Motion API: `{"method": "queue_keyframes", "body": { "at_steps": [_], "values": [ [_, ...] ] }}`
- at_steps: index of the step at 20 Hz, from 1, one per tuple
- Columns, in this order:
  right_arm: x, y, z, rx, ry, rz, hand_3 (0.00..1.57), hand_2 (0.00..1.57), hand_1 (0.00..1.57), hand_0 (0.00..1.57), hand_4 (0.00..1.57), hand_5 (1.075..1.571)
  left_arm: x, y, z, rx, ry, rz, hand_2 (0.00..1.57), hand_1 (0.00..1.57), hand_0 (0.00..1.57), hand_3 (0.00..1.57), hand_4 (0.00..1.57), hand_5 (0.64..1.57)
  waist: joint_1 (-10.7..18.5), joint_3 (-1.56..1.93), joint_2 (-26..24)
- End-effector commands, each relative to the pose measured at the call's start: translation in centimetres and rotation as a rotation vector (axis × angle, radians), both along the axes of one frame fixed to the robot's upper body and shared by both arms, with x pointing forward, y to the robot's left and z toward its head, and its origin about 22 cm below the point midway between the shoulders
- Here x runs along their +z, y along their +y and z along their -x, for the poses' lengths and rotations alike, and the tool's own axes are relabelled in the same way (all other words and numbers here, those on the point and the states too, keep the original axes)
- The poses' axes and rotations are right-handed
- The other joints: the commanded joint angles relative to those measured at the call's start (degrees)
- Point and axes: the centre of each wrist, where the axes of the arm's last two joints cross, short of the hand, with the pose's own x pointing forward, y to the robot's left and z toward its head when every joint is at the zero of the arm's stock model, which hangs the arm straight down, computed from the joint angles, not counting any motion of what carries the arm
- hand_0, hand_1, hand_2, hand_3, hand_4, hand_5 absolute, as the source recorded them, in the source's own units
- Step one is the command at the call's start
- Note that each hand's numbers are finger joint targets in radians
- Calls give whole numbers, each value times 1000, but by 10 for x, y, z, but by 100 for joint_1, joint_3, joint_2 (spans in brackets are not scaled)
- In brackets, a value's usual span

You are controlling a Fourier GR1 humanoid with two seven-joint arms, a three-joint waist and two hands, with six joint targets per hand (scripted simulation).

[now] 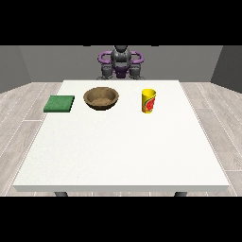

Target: Pick the cup and pour the ball into the bowl, then pick the bowl and place it on the pad

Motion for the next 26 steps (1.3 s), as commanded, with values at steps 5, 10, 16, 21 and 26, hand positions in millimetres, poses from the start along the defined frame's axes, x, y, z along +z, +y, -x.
{"method": "queue_keyframes", "body": {
  "at_steps": [5, 10, 16, 21, 26],
  "values": [
    [28, 93, 25, -4, 174, -95, 0, 0, 0, 0, 574, 1571, 5, -8, 20, -70, 111, 115, 0, 0, 0, 0, 0, 1536, 65, 43, -232],
    [78, 107, 2, 79, -66, 17, 0, 0, 0, 0, 198, 1570, 34, -6, -8, -55, -118, 29, 0, 0, 0, 0, 0, 1517, -363, 45, 1199],
    [89, 56, -22, 75, -305, -2, 0, 0, 0, 0, 0, 1570, 82, 20, -42, -7, -391, -26, 0, 0, 0, 0, 0, 1509, -599, 53, 3076],
    [105, 80, -15, 142, -395, -18, 0, 0, 0, 0, 0, 1569, 98, 48, -73, 93, -484, -123, 0, 0, 0, 0, 0, 1456, -1043, 48, 3656],
    [115, 54, -14, 147, -470, 0, 0, 0, 0, 0, 0, 1569, 33, 63, -71, 109, -463, -128, 0, 0, 0, 0, 0, 1435, -1008, 47, 3947]
  ]
}}
